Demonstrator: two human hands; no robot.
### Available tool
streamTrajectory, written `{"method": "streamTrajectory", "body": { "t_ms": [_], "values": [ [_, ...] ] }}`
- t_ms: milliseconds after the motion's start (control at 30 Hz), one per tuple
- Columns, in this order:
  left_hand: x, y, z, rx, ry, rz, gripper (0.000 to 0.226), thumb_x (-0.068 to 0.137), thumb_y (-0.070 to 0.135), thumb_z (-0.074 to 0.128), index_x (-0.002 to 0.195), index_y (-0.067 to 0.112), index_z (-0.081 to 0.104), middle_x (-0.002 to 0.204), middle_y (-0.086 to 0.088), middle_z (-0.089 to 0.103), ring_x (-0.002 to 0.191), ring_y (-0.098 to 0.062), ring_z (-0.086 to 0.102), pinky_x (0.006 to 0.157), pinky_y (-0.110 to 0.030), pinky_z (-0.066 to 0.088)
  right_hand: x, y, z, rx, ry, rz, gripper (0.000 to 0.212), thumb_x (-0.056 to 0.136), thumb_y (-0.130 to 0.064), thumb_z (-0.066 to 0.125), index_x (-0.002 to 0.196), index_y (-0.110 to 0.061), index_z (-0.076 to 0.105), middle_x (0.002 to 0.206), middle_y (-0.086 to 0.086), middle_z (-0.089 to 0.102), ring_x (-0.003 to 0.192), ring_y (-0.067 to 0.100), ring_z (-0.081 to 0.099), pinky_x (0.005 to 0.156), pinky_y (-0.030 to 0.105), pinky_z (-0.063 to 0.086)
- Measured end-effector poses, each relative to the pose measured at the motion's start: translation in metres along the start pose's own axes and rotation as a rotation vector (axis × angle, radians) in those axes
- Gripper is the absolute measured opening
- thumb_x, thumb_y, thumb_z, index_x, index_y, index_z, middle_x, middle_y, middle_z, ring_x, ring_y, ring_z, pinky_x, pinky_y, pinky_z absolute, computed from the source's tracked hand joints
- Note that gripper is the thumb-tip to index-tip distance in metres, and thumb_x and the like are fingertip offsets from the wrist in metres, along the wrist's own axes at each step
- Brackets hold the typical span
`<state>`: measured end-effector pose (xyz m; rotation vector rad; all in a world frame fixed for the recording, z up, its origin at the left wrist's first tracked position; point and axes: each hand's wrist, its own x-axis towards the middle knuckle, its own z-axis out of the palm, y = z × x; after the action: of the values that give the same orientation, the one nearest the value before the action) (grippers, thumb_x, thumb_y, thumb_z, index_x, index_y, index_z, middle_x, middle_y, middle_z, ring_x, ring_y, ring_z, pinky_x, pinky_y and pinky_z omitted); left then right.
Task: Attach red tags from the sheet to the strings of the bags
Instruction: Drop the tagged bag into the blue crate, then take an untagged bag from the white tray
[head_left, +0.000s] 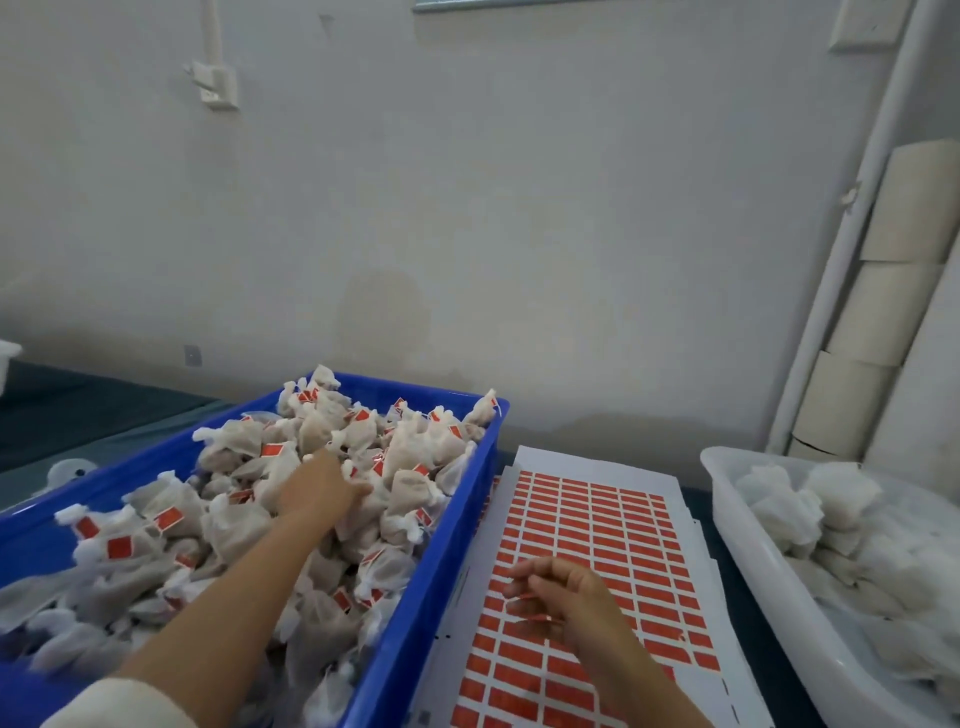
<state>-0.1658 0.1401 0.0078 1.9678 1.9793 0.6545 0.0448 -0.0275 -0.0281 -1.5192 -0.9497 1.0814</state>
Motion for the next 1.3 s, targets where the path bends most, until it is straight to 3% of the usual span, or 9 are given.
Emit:
{"method": "streamTrajectory", "body": {
  "t_ms": [133,300,467,533,700,933,1033,1133,1300],
  "values": [
    [-0.023,0.048,-0.031,0.246,0.137,0.179,0.044,0.09,0.042,0.052,0.124,0.014,0.045,0.116,-0.006,0.056,0.099,-0.021,0.056,0.079,-0.031,0.045,-0.006,-0.006,-0.016,-0.018,0.047,-0.031,0.021,0.095,-0.007,0.047,0.091,-0.011,0.068,0.083,0.004,0.072,0.076,0.018,0.07,0.066,0.024,0.056],
    [-0.102,0.122,-0.039,0.216,0.151,0.518,0.022,0.091,0.047,0.043,0.095,0.026,0.049,0.09,0.011,0.062,0.081,-0.009,0.058,0.078,-0.026,0.047,-0.011,-0.018,-0.046,-0.007,0.1,-0.081,0.024,0.095,-0.006,0.045,0.089,-0.014,0.067,0.078,-0.002,0.072,0.074,0.013,0.07,0.062,0.018,0.053],
    [-0.149,0.165,0.024,0.056,-0.131,0.709,0.027,0.096,0.042,0.04,0.119,0.029,0.047,0.119,0.007,0.058,0.105,-0.007,0.056,0.095,-0.023,0.044,-0.021,-0.027,-0.086,-0.047,0.197,-0.166,0.024,0.095,-0.008,0.046,0.083,-0.016,0.065,0.078,-0.005,0.071,0.074,0.011,0.07,0.06,0.016,0.052],
    [-0.156,0.171,0.054,0.034,-0.187,0.7,0.03,0.096,0.041,0.039,0.124,0.031,0.045,0.123,0.009,0.056,0.106,-0.006,0.055,0.093,-0.02,0.042,-0.025,-0.028,-0.103,-0.088,0.221,-0.161,0.026,0.095,-0.006,0.045,0.082,-0.015,0.066,0.082,-0.001,0.071,0.075,0.011,0.07,0.063,0.018,0.054],
    [-0.158,0.163,0.112,-0.09,-0.217,0.517,0.017,0.092,0.042,0.048,0.102,0.033,0.058,0.087,0.017,0.06,0.071,-0.002,0.057,0.069,-0.011,0.046,-0.023,-0.039,-0.161,-0.096,0.329,-0.154,0.021,0.095,-0.003,0.044,0.091,-0.005,0.064,0.089,0.009,0.068,0.08,0.017,0.068,0.068,0.026,0.057],
    [-0.143,0.155,0.14,-0.071,-0.211,0.452,0.025,0.091,0.04,0.05,0.115,0.038,0.053,0.104,0.017,0.063,0.073,-0.002,0.056,0.074,-0.013,0.049,0.023,-0.027,-0.262,-0.001,0.547,0.036,0.021,0.091,0.008,0.039,0.085,0.0,0.057,0.077,0.012,0.059,0.065,0.02,0.057,0.065,0.031,0.051],
    [-0.137,0.155,0.146,-0.063,-0.244,0.462,0.025,0.092,0.042,0.047,0.117,0.038,0.049,0.108,0.017,0.061,0.076,-0.002,0.055,0.079,-0.014,0.049,0.049,-0.004,-0.286,-0.258,0.566,0.142,0.019,0.089,0.006,0.044,0.085,-0.003,0.06,0.08,0.01,0.059,0.069,0.018,0.057,0.06,0.028,0.05],
    [-0.13,0.159,0.149,-0.066,-0.301,0.467,0.025,0.094,0.041,0.043,0.118,0.036,0.046,0.114,0.016,0.059,0.083,-0.001,0.053,0.086,-0.015,0.047,0.071,0.019,-0.299,-0.724,0.411,0.151,0.024,0.08,0.008,0.052,0.094,-0.007,0.065,0.087,0.003,0.057,0.083,0.017,0.055,0.067,0.025,0.047],
    [-0.119,0.143,0.161,-0.173,-0.421,0.525,0.021,0.094,0.038,0.043,0.111,0.028,0.051,0.101,0.016,0.06,0.087,-0.002,0.057,0.085,-0.017,0.046,0.093,0.036,-0.3,-1.11,0.242,0.148,0.034,0.077,-0.022,0.068,0.109,-0.018,0.057,0.111,0.003,0.057,0.099,0.021,0.054,0.08,0.025,0.042]
  ]
}}
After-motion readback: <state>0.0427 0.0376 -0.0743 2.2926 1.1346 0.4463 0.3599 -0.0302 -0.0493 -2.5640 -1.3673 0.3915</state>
